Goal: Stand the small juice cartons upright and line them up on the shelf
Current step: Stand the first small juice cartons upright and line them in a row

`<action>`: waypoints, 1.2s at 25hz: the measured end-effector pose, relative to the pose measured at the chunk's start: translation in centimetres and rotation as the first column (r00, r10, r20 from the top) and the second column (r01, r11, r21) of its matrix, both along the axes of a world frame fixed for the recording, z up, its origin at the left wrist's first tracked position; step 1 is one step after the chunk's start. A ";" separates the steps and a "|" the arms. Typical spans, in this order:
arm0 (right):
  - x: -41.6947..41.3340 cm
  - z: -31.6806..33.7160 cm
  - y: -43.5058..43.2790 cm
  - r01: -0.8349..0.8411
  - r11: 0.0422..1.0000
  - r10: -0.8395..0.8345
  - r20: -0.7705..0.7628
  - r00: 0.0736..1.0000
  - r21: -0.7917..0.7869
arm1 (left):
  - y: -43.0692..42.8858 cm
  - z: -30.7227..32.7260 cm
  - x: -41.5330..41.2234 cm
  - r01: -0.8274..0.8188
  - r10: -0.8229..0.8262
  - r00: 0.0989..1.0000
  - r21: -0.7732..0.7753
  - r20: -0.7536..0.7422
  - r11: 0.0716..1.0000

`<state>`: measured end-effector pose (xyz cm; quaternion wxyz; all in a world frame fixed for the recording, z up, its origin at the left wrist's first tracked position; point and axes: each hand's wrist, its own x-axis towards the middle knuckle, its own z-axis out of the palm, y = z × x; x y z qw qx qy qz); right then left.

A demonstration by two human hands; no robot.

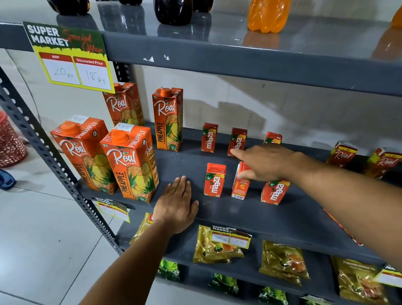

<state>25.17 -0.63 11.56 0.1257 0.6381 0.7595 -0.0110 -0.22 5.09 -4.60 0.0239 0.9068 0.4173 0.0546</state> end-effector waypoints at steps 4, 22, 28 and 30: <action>-0.4 0.1 -0.1 0.085 0.990 -0.091 -0.047 0.995 -0.112 | 0.0 0.0 0.1 0.001 -0.001 1.000 0.004 0.003 1.000; -0.1 0.2 -0.8 0.285 0.958 -0.278 -0.237 0.931 -0.004 | 0.1 -0.3 0.0 -0.011 0.010 1.000 0.001 0.027 1.000; 3.7 -5.2 -6.2 0.897 0.361 0.054 -0.966 0.254 0.256 | 0.1 0.9 0.6 -0.060 0.220 0.884 -0.365 0.413 0.929; 3.9 -8.1 -7.1 0.950 0.297 0.096 -0.987 -0.126 -0.092 | -1.0 2.4 2.7 0.035 0.507 0.608 -0.659 0.611 0.752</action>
